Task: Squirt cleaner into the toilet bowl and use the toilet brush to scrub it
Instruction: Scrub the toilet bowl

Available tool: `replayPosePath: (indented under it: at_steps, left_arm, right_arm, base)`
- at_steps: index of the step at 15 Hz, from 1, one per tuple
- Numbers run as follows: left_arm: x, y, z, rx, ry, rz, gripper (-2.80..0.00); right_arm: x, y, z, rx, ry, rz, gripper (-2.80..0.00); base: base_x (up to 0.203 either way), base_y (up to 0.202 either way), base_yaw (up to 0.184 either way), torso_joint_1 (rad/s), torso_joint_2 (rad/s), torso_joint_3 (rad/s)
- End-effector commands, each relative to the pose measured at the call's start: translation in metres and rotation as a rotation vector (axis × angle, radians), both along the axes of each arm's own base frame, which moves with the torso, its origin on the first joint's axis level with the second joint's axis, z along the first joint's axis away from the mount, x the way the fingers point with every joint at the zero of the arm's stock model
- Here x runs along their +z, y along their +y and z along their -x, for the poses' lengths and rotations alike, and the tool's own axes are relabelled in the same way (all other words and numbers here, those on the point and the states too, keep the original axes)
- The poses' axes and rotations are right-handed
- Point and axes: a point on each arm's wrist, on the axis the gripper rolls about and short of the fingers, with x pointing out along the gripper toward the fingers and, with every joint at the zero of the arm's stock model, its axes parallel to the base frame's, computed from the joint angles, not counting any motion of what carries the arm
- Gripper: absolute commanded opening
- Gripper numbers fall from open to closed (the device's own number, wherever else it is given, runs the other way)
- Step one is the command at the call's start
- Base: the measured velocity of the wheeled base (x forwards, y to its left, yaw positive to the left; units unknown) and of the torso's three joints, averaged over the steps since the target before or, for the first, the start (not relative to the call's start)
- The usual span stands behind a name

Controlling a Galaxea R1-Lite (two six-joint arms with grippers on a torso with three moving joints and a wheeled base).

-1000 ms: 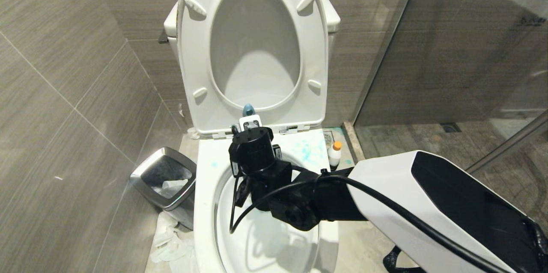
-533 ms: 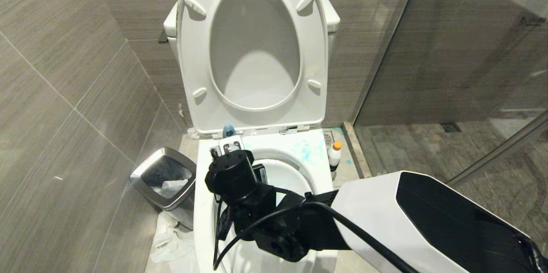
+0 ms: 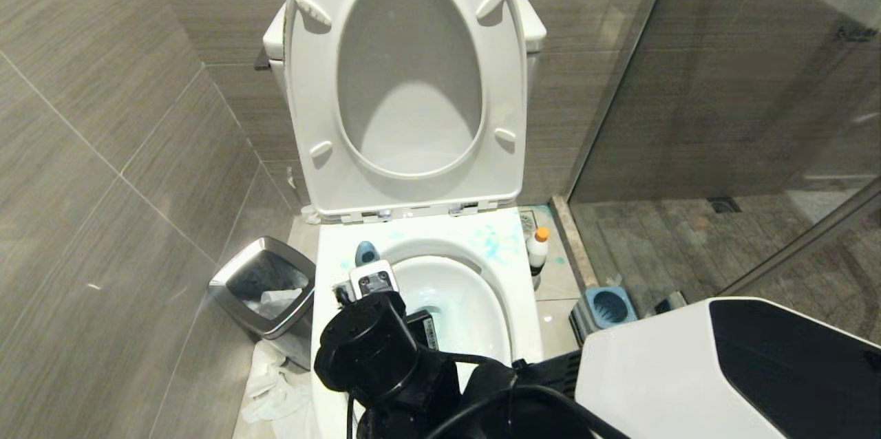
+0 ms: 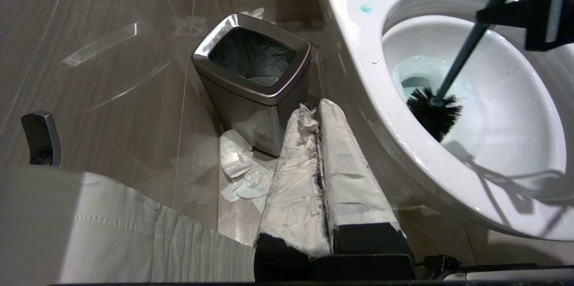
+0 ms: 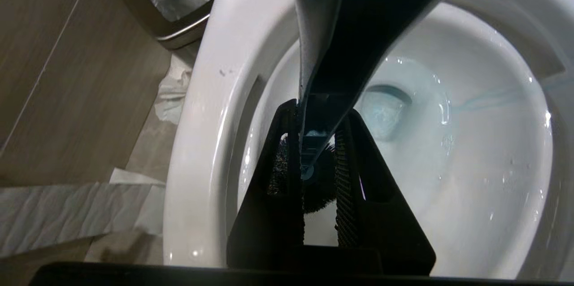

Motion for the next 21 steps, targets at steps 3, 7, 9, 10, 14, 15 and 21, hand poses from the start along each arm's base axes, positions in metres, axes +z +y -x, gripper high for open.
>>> replayPosePath:
  at_steps: [3,7,9,10,14,15,21]
  left_arm:
    - [0.0,0.0,0.0,-0.001,0.003,0.0,-2.8]
    - [0.0,0.0,0.0,0.0,0.001,0.0,-2.8]
    - [0.0,0.0,0.0,-0.001,0.001,0.0,-2.8]
    - [0.0,0.0,0.0,0.0,0.001,0.0,-2.8]
    - [0.0,0.0,0.0,0.0,0.001,0.0,-2.8]
    - [0.0,0.0,0.0,-0.001,0.001,0.0,-2.8]
    - [0.0,0.0,0.0,-0.001,0.003,0.0,-2.8]
  right_arm:
    - [0.016,-0.027,0.017,-0.01,0.019,-0.007,-2.8]
    - [0.017,-0.048,0.025,-0.027,0.021,0.0,-2.8]
    - [0.018,-0.059,0.025,-0.043,0.018,0.0,-2.8]
    - [0.019,-0.064,0.023,-0.057,0.014,-0.002,-2.8]
    - [0.023,-0.089,0.021,-0.095,0.022,0.012,-2.8]
    - [0.025,-0.097,0.019,-0.109,0.024,0.016,-2.8]
    - [0.022,-0.128,-0.018,-0.231,0.037,0.016,-2.8]
  base:
    - [0.0,0.0,0.0,0.0,0.0,0.0]
    - [0.0,0.0,0.0,0.0,0.0,0.0]
    - [0.0,0.0,0.0,0.0,0.0,0.0]
    - [0.0,0.0,0.0,0.0,0.0,0.0]
    - [0.0,0.0,0.0,0.0,0.0,0.0]
    - [0.0,0.0,0.0,0.0,0.0,0.0]
    - [0.0,0.0,0.0,0.0,0.0,0.0]
